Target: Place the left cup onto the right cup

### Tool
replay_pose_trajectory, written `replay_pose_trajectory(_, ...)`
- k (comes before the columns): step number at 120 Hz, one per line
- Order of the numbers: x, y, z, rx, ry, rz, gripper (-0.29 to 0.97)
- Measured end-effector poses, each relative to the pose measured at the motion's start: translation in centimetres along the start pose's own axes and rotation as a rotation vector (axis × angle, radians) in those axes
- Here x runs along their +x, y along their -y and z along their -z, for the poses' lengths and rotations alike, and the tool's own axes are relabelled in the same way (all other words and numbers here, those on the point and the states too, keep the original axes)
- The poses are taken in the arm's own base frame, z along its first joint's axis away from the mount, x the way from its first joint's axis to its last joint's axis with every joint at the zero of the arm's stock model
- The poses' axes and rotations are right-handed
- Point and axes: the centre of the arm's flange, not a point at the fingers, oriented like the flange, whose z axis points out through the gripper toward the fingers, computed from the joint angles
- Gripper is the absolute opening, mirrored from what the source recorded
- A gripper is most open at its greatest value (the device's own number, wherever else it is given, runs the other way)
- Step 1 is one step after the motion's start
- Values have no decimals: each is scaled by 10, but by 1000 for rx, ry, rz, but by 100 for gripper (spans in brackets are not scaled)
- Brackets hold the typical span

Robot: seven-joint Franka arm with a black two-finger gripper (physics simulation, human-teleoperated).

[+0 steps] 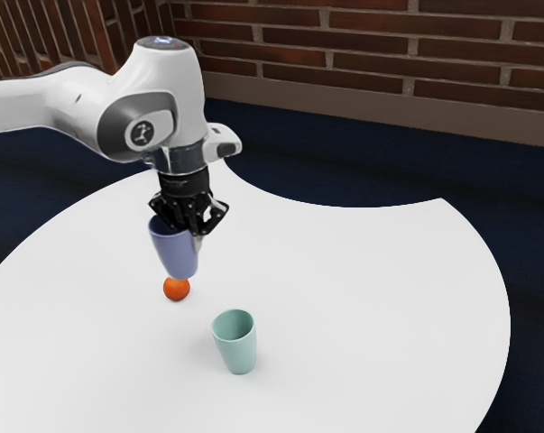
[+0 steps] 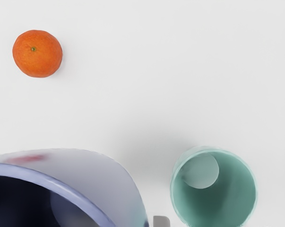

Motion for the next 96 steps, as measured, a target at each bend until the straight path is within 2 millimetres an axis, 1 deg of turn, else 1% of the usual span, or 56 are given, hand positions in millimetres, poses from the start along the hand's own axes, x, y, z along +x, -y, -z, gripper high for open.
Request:
replay_pose_trajectory(14, -6, -33, -12, 6, 25, 10, -10)
replay_pose_trajectory(27, -9, -54, -28, 5, 62, 37, -10)
replay_pose_trajectory(40, -11, -72, -39, -5, 79, 65, -10)
replay_pose_trajectory(54, -12, -84, -48, -18, 86, 99, -10)
replay_pose_trajectory(63, -6, -83, -54, -28, 84, 134, -10)
replay_pose_trajectory(85, 17, -49, -63, -43, 82, 250, -10)
replay_pose_trajectory(96, 21, -45, -70, -52, 88, 281, -10)
